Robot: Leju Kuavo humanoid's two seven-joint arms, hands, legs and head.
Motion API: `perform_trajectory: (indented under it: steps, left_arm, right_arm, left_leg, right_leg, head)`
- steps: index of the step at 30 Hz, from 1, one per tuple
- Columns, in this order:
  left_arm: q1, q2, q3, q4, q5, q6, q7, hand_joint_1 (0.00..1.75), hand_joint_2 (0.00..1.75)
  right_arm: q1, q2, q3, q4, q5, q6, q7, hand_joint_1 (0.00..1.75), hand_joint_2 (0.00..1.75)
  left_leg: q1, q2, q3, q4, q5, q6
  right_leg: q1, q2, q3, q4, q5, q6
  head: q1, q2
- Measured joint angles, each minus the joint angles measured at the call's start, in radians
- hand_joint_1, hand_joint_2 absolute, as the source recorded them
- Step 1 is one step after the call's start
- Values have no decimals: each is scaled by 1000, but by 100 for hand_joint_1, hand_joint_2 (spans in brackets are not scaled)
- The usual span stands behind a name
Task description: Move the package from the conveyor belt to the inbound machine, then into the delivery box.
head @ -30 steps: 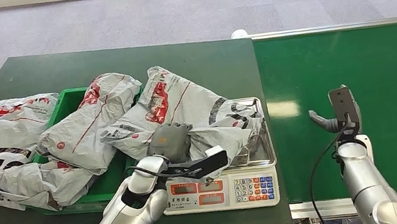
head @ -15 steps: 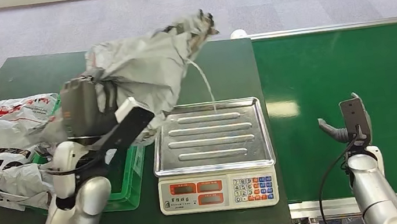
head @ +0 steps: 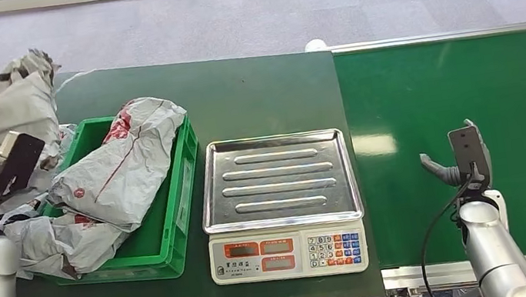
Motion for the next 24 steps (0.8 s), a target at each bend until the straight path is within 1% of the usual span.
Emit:
perform_trajectory:
  steps: [2,5,6,9,10,12,14,17,21,24]
  left_arm:
    - [5,27,10,117,33,-41,-56,175,175]
    - [10,48,13,242,63,-56,-93,175,175]
    - [10,54,13,270,91,-84,-112,175,175]
    - [16,77,13,328,244,-250,-222,175,175]
    - [19,84,13,344,280,-290,-250,175,175]
    - [21,94,13,368,311,-317,-282,175,175]
    - [26,105,13,382,337,-332,-323,175,175]
    - [65,126,11,372,442,-373,-436,175,175]
    - [141,150,-4,304,598,-420,-567,175,175]
    - [199,152,-10,221,708,-421,-631,175,175]
  right_arm:
    - [0,1,0,-3,3,1,0,0,175]
    - [-1,1,0,-4,4,2,-4,0,175]
    - [-1,2,0,-4,5,2,-5,0,175]
    - [-1,2,0,-4,10,2,-9,0,175]
    - [-1,2,0,-4,12,2,-9,0,175]
    - [-1,2,0,-4,11,2,-11,0,175]
    - [1,2,0,-4,6,2,-15,0,175]
    - [14,-4,0,-13,-15,5,-25,0,175]
    - [35,-20,0,-27,-45,14,-38,0,175]
    - [52,-29,-3,-42,-62,14,-47,0,175]
  left_leg:
    - [0,0,-1,0,1,-1]
    - [1,0,-1,0,1,-1]
    - [0,0,-1,0,0,-1]
    - [0,-1,-1,0,0,-1]
    - [0,-1,-1,0,0,-1]
    - [0,-1,-1,0,0,-1]
    - [0,-1,0,0,0,-1]
    - [0,-1,1,0,0,-1]
    - [0,-3,0,0,0,-1]
    - [0,-4,-1,0,0,-1]
  right_leg:
    - [0,0,0,0,0,0]
    - [0,0,-1,0,1,-1]
    - [0,0,-1,0,1,-1]
    - [0,0,0,0,1,-1]
    - [0,-1,0,0,1,-1]
    - [0,-1,0,0,1,-1]
    - [0,-1,1,0,1,-1]
    - [0,0,1,0,0,-1]
    - [0,-4,1,0,0,-2]
    - [0,-5,0,0,-1,-2]
  head:
    - [0,0]
    - [0,0]
    - [0,0]
    - [0,0]
    - [0,0]
    - [0,0]
    - [0,0]
    - [0,0]
    - [0,0]
    - [0,0]
